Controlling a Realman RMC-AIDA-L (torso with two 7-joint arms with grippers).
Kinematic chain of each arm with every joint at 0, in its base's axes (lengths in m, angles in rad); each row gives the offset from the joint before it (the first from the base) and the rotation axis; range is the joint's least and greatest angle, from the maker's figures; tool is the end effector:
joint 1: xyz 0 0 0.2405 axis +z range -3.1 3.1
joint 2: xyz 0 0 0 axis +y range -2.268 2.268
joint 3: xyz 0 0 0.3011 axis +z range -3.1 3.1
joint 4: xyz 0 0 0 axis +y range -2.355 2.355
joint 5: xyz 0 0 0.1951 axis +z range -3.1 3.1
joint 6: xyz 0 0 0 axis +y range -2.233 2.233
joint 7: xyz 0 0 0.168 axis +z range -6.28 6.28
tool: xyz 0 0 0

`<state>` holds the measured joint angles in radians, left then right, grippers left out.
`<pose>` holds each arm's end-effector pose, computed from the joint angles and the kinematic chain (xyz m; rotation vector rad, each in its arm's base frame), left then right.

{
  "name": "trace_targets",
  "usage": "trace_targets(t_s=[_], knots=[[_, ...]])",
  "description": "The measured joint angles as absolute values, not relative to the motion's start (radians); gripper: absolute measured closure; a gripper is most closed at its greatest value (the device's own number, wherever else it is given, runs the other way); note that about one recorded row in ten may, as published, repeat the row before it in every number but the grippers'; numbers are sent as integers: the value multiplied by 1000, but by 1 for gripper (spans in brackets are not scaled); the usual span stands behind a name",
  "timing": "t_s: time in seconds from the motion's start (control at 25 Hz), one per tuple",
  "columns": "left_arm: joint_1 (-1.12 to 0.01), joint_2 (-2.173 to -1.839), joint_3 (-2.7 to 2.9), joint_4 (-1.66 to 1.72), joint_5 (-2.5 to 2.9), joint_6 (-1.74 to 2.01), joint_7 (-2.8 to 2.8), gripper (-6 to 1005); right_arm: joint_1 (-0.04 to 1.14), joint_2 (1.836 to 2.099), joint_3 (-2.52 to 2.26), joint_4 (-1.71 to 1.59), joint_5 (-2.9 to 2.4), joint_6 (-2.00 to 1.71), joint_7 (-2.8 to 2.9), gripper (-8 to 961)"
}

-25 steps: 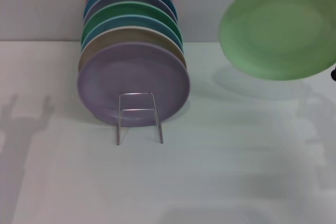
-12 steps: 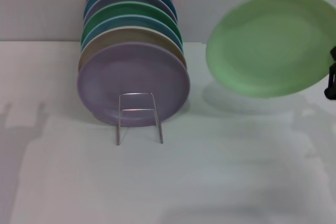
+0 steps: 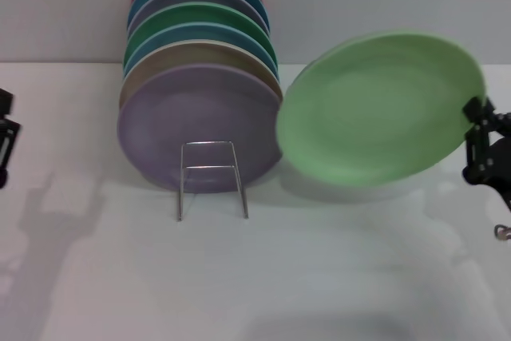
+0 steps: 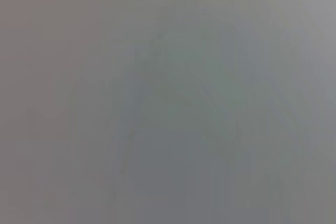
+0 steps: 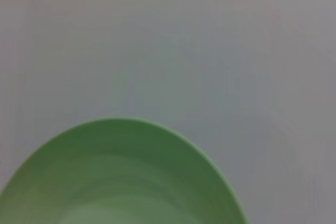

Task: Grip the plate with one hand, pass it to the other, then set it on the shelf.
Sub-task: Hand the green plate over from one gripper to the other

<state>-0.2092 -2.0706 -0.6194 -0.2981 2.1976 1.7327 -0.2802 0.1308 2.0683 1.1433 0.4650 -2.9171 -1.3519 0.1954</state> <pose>-0.3142 0.2629 -0.0004 -1.4315 -0.3810 -1.2213 0.3163 0.2833 -0.0285 -1.6878 0.3380 0.9560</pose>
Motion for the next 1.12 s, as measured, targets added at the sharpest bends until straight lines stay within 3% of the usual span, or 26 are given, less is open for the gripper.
trace_targets(t_s=[0.2,0.52,0.8,1.12], knots=[[-197,-2072,-538,-290,2198,1773,-198,169,170,2061,1097,370,-2918,-1407,235,934],[-148,-2071,-393,-290,2198,1833,-138,169,249,2071,1066,180,-2919,-1553,265,934],[-128,-2076,-265,-329,2198,1819,-20,169,272,2058,1048,128,-2915,-1595,270,934],[-125,-2077,-251,-380,2190,1756,31,169,236,2090,1103,157,-2911,-1579,258,933]])
